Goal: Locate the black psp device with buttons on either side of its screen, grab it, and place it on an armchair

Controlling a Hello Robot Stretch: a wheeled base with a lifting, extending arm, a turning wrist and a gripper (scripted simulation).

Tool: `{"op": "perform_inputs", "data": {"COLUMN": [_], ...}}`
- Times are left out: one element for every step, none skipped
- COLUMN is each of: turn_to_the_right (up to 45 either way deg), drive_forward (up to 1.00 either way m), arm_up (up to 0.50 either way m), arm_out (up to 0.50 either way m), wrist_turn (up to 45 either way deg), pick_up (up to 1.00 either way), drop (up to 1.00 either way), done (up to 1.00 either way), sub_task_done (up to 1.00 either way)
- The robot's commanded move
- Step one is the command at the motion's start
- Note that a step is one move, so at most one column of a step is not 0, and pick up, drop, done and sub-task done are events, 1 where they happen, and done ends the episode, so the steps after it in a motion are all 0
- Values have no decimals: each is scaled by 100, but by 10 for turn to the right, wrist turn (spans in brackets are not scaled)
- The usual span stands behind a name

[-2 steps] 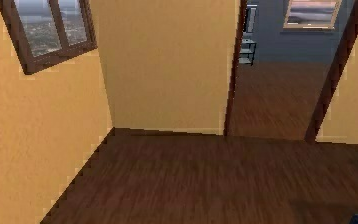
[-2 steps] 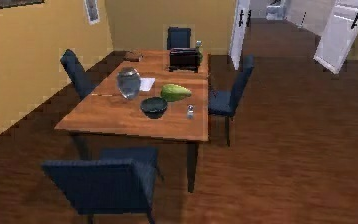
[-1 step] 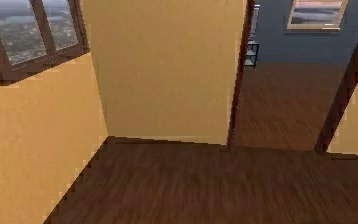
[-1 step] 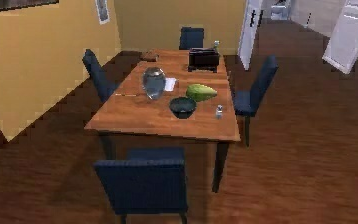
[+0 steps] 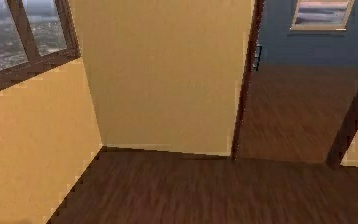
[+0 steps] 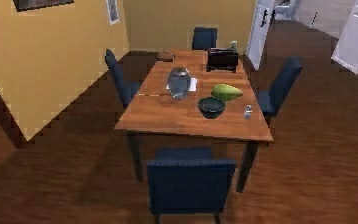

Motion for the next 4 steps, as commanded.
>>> {"op": "perform_inputs", "data": {"turn_to_the_right": [360,0,60,0], "drive_forward": [0,100,0,75], "arm_up": [0,0,0,0], "arm_out": [0,0,0,0], "wrist_turn": [0,0,0,0], "pick_up": [0,0,0,0], "drop": [0,0,0,0], "done": [0,0,0,0], "sub_task_done": [0,0,0,0]}}
